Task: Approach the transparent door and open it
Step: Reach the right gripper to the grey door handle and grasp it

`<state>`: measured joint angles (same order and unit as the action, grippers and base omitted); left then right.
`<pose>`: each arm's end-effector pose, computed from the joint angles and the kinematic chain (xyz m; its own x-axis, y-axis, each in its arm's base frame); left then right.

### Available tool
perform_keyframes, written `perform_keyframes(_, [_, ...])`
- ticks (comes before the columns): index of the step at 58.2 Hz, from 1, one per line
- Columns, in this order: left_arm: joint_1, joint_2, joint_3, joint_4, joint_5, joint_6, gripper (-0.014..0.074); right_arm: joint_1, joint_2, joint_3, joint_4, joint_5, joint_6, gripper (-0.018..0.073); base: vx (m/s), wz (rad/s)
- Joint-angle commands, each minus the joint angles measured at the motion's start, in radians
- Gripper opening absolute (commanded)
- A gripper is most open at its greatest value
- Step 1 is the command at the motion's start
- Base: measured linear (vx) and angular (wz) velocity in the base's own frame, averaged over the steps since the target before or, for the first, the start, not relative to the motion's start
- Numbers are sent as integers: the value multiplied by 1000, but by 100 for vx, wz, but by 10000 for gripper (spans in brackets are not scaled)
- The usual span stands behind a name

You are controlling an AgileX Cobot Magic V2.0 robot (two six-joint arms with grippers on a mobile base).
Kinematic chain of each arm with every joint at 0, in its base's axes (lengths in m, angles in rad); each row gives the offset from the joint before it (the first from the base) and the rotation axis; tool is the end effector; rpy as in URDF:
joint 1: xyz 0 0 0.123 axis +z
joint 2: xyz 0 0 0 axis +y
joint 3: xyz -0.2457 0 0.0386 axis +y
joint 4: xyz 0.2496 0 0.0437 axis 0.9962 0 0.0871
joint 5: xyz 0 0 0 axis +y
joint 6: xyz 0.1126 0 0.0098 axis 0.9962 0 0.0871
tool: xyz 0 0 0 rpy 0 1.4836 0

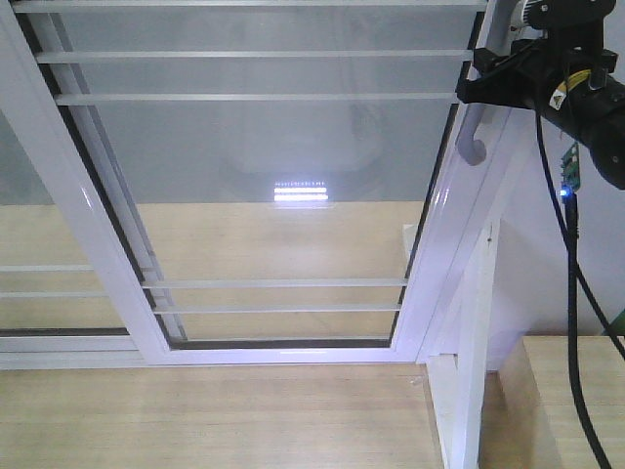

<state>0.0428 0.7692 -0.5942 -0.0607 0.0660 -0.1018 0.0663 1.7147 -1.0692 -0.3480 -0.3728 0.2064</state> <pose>0.2152 0.0088 0.3039 -0.1446 -0.1680 -0.9751 -0.0630 0.9850 -0.1604 0.4071 0.0411 0.2224 -0.1804 -0.1304 -0.9749 -0.2100 0.9734 -0.0914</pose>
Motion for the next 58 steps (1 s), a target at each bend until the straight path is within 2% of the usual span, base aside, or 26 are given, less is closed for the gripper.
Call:
perform_keyframes(1, [-4,0,-34,-2,-76,-3,441,-5,5,-70,2,-100,-1,380,0,0])
perform_keyframes(11, [-4,0,-34,-2,-73,-3,441,-4,69,-124,2,-93,5,359,0,0])
perform_keyframes(24, [-4,0,-34,-2,-73,-3,441,-4,79,-124,5,-101,6,289,0,0])
perform_keyframes(41, [-4,0,-34,-3,-73,-3,441,-1,79,-124,2,-184,19,286,0,0])
perform_keyframes(46, [-4,0,-34,-3,-73,-3,441,13,79,-124,-1,-189,58,286,0,0])
perform_keyframes(58, [-4,0,-34,-3,-71,-3,441,71,82,-124,5,-190,53,286,0,0])
